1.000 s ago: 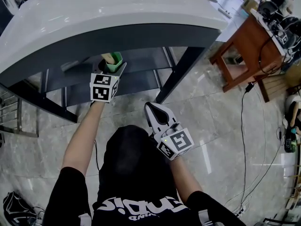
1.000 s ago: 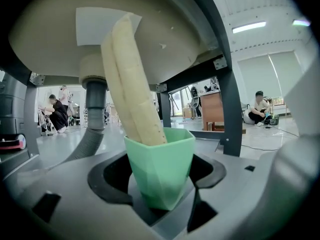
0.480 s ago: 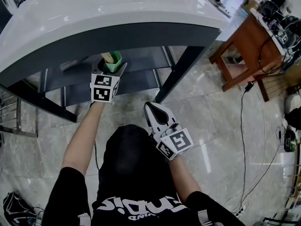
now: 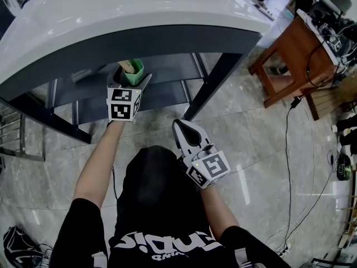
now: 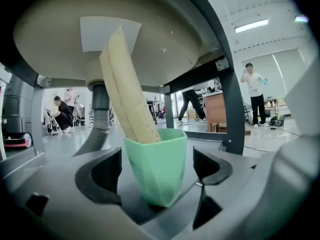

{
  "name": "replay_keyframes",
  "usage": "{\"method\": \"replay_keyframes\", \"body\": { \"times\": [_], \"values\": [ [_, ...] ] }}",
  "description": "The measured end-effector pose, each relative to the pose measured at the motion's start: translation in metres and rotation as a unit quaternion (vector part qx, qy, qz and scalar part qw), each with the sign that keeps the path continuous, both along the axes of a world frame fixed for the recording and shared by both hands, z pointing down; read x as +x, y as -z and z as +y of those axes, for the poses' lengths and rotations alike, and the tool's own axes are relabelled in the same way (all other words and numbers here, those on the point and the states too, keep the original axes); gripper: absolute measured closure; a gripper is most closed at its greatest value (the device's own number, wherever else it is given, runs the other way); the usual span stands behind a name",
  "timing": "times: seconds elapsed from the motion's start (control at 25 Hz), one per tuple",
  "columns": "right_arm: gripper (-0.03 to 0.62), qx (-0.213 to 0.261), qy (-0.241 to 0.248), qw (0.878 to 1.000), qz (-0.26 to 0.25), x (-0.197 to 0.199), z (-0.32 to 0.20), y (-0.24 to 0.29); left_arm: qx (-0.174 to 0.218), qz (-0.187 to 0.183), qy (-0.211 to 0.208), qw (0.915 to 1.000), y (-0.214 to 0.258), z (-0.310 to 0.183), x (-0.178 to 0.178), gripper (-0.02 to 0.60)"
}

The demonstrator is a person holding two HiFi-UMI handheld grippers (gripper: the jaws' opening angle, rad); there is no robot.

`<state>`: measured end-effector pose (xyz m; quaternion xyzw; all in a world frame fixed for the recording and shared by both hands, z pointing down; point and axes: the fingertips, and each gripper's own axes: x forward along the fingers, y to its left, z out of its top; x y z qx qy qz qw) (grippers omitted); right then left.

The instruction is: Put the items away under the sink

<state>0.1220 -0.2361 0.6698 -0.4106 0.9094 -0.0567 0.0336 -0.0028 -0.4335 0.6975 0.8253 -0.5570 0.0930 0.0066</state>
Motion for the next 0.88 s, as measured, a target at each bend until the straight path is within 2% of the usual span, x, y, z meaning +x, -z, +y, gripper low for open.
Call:
{"method": "replay_keyframes", "body": {
  "times": [0.24,0.6,0.76,0.88],
  "values": [
    [0.576,0.001,0.005,1.000,-0.009,0.002,0.008,0.002,-0.014,0.011,-0.004,0.9998,0.000,0.037,-0.001,0.143],
    [0.576,0.008,0.007,1.000,-0.010,0.008,0.026,0.009,-0.045,0.036,-0.038,0.9976,0.002,0.160,0.000,0.143],
    [0.576,-0.001,0.008,1.000,-0.014,0.007,0.035,0.004,-0.053,0.052,-0.034,0.9967,0.003,0.211,-0.004,0.144],
    [0.576,-0.005,0.010,1.000,-0.019,0.008,0.038,0.004,-0.048,0.062,-0.020,0.9967,0.006,0.230,-0.008,0.146]
  ]
}}
